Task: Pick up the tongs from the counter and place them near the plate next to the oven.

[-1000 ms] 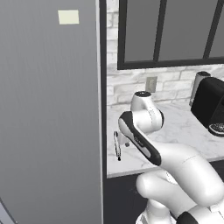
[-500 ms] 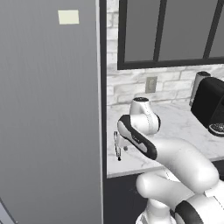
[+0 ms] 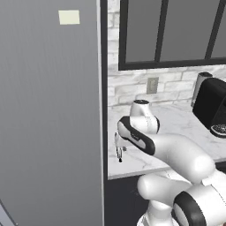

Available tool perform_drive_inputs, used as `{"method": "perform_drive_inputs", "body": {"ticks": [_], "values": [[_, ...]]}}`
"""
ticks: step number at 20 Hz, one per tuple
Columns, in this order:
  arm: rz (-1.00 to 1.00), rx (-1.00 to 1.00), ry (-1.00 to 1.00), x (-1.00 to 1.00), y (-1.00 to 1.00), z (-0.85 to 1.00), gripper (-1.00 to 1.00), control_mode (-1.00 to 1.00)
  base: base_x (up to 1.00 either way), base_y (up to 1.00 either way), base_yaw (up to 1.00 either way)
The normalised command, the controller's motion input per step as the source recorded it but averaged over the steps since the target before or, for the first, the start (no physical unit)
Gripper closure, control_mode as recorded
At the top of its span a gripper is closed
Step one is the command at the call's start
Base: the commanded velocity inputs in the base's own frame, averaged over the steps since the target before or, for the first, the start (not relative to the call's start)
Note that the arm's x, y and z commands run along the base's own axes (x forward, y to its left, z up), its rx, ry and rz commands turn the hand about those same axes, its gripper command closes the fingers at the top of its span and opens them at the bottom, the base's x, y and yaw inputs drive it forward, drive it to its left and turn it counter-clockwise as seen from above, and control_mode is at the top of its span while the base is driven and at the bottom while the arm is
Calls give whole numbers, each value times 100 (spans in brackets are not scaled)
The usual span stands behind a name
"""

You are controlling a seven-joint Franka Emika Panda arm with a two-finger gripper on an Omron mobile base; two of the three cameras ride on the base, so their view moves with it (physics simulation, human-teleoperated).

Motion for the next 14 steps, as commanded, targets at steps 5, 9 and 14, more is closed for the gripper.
{"method": "perform_drive_inputs", "body": {"ticks": [5,9,14], "values": [[-12,0,0,14,18,-3,-100,-100,0,0,0],[-7,0,0,18,20,-6,-100,-100,0,0,0],[-3,0,1,11,7,-21,-100,-100,0,0,0]]}}
